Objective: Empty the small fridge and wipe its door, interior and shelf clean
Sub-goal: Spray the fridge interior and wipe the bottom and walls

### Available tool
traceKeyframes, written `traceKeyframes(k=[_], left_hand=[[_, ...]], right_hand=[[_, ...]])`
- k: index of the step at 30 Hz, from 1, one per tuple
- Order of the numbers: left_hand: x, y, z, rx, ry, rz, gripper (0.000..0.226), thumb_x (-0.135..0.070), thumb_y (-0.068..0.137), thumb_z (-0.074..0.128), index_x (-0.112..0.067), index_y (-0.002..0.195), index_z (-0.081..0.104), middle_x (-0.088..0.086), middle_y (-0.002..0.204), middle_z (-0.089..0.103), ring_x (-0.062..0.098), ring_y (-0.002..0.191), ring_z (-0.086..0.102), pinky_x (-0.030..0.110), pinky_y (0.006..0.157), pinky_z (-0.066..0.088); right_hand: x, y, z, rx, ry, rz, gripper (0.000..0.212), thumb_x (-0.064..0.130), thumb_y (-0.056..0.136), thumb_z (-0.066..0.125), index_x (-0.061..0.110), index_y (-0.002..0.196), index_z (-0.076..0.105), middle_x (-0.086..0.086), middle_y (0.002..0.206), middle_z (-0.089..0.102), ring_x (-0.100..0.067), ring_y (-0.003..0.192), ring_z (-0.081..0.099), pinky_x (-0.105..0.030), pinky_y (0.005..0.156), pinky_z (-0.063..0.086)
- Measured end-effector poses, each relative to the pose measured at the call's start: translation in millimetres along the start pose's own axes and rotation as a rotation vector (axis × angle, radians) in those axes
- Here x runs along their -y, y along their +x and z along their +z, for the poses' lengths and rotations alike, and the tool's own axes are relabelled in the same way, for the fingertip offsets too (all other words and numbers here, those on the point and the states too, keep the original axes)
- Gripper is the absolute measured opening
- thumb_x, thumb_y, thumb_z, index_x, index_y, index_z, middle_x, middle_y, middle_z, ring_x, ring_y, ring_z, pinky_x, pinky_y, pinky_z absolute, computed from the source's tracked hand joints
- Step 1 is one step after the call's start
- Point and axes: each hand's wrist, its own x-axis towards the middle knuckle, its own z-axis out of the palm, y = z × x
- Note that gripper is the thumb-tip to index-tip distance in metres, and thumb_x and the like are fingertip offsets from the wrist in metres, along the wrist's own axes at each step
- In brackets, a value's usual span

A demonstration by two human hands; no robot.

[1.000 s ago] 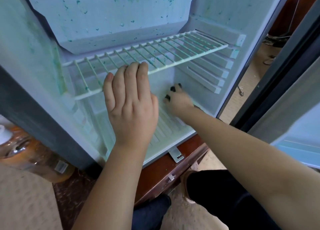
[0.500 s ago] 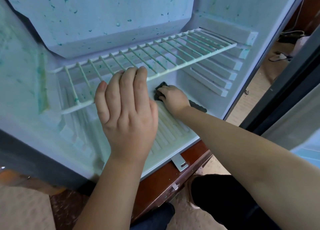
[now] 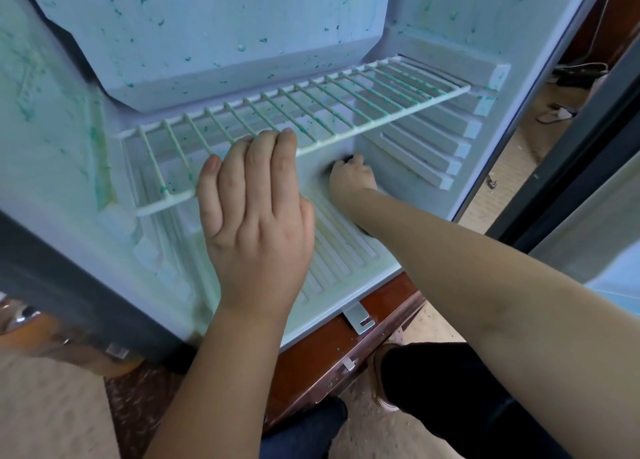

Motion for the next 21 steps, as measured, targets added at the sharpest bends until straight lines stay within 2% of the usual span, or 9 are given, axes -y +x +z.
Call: traceKeyframes(k=[5,8,14,16,18,19,21], left_hand=[[2,1,-7,0.059,-0.041,-0.011,0.048,-0.004,0.078,0.064,-0.01,0.126,0.058,0.005,0.123,0.063,0.022,0.117,0.049,0.037,0.112,0.025],[3,1,-12,0.11,-0.076,-0.006,0.05,-0.004,0.079,0.062,-0.008,0.129,0.057,0.007,0.126,0.061,0.024,0.12,0.05,0.038,0.113,0.024],[6,3,-30,0.223,-0.169,-0.007,0.058,-0.006,0.079,0.06,-0.005,0.136,0.05,0.009,0.137,0.055,0.027,0.13,0.046,0.04,0.118,0.017],[7,2,-37,0.265,-0.207,-0.009,0.06,-0.006,0.079,0.06,-0.005,0.138,0.048,0.01,0.142,0.051,0.027,0.135,0.041,0.04,0.119,0.013],[7,-1,-46,0.319,-0.271,-0.021,0.059,-0.004,0.081,0.058,-0.004,0.139,0.047,0.011,0.147,0.045,0.028,0.14,0.035,0.04,0.12,0.01],[7,-3,-51,0.345,-0.32,-0.027,0.056,-0.003,0.083,0.057,-0.003,0.138,0.048,0.012,0.149,0.043,0.029,0.142,0.032,0.042,0.121,0.012],[8,-7,-62,0.368,-0.417,-0.032,0.047,-0.001,0.086,0.055,-0.001,0.133,0.053,0.015,0.147,0.044,0.032,0.142,0.032,0.047,0.119,0.022]], right_hand=[[-31,-59,3,-0.036,0.022,0.022,0.033,0.001,0.097,0.034,-0.005,0.128,0.043,-0.022,0.128,0.049,-0.032,0.122,0.039,-0.031,0.091,0.042],[-57,-100,7,-0.031,0.003,0.048,0.035,-0.003,0.093,0.036,-0.005,0.127,0.041,-0.024,0.122,0.052,-0.034,0.12,0.04,-0.033,0.085,0.045],[-85,-154,10,0.038,-0.024,0.128,0.034,-0.01,0.087,0.045,-0.005,0.121,0.046,-0.023,0.116,0.055,-0.035,0.121,0.042,-0.04,0.084,0.049],[-94,-164,10,0.129,0.046,0.142,0.023,-0.008,0.088,0.048,-0.003,0.11,0.053,-0.02,0.106,0.059,-0.034,0.112,0.05,-0.038,0.073,0.049],[-106,-176,10,0.198,0.116,0.095,0.009,-0.001,0.09,0.049,0.004,0.089,0.057,-0.013,0.09,0.059,-0.031,0.09,0.058,-0.031,0.058,0.044],[-110,-180,9,0.186,0.157,0.061,0.008,0.004,0.091,0.049,0.005,0.088,0.056,-0.011,0.09,0.059,-0.03,0.086,0.058,-0.031,0.058,0.044],[-109,-186,0,0.054,0.315,-0.029,0.017,0.013,0.092,0.053,0.008,0.107,0.06,-0.012,0.101,0.064,-0.031,0.094,0.059,-0.035,0.072,0.049]])
